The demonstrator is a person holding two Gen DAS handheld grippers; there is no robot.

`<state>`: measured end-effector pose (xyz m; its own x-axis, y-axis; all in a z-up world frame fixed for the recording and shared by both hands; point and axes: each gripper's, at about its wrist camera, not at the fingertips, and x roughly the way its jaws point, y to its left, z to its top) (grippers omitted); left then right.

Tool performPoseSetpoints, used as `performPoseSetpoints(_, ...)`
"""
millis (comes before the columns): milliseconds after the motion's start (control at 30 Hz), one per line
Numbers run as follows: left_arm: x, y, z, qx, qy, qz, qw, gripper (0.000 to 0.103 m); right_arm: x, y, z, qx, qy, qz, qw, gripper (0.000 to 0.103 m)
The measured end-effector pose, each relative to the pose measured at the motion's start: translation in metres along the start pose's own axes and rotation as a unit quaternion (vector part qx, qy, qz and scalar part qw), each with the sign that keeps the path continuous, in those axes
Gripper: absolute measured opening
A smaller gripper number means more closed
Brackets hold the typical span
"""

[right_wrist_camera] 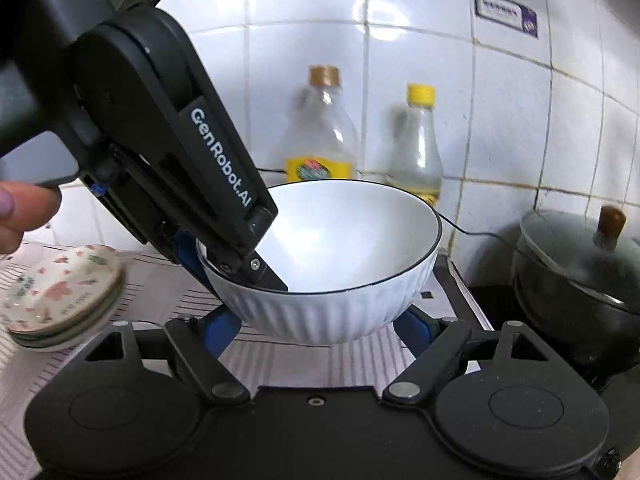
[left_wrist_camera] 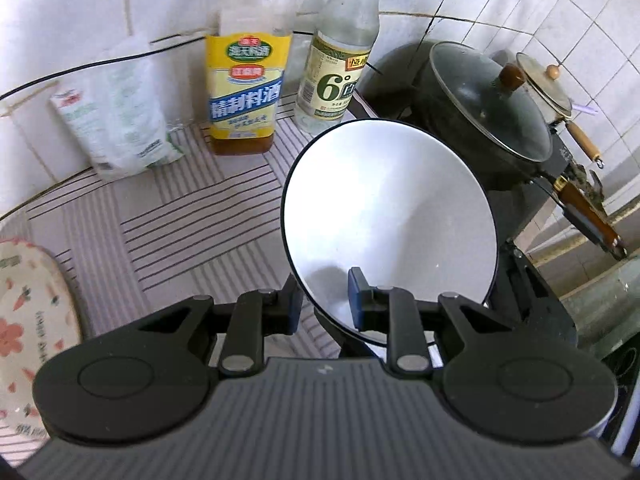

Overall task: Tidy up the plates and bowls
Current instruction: 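Carry the bowl onto the bowl stack and open both grippers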

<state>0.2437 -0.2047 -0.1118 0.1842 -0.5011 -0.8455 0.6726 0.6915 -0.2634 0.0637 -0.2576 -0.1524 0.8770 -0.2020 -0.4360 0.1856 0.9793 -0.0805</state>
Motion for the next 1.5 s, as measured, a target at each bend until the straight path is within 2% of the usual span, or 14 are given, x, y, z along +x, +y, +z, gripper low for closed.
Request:
performPoseSetpoints(200, -0.030, 0.011, -0.031, 0.006, 0.000, 0.013, 0.9999, 0.022, -0.017, 0.022, 0.006, -0.005, 0.000, 0.031, 1.000, 0.087)
performPoseSetpoints(333, -0.040, 0.030, -0.054, -0.016, 0.011, 0.017, 0.9997, 0.022, -0.022, 0.038, 0.001, -0.010, 0.007, 0.057, 0.998, 0.087)
performPoseSetpoints(667, -0.037, 0.065, -0.086, -0.054, 0.036, 0.019, 0.9977, 0.023, -0.019, 0.074, -0.023, -0.004, 0.028, 0.097, 0.995, 0.087)
performPoseSetpoints(867, -0.027, 0.062, -0.087, -0.043, 0.049, 0.044, 0.9969, 0.025, -0.015, 0.081, -0.029, -0.007, 0.040, 0.095, 0.995, 0.087)
performPoseSetpoints(1133, -0.023, 0.058, -0.083, -0.039, 0.058, 0.054, 0.9961, 0.026, -0.009, 0.083, -0.031, -0.014, 0.055, 0.081, 0.995, 0.087)
performPoseSetpoints(1300, -0.020, 0.050, -0.082, -0.027, 0.066, 0.075, 0.9946, 0.026, -0.009, 0.090, -0.030, -0.037, 0.072, 0.059, 0.995, 0.088)
performPoseSetpoints(1500, -0.015, 0.048, -0.083, -0.023, 0.089, 0.087, 0.9920, 0.028, -0.010, 0.087, -0.027, -0.038, 0.103, 0.066, 0.992, 0.089)
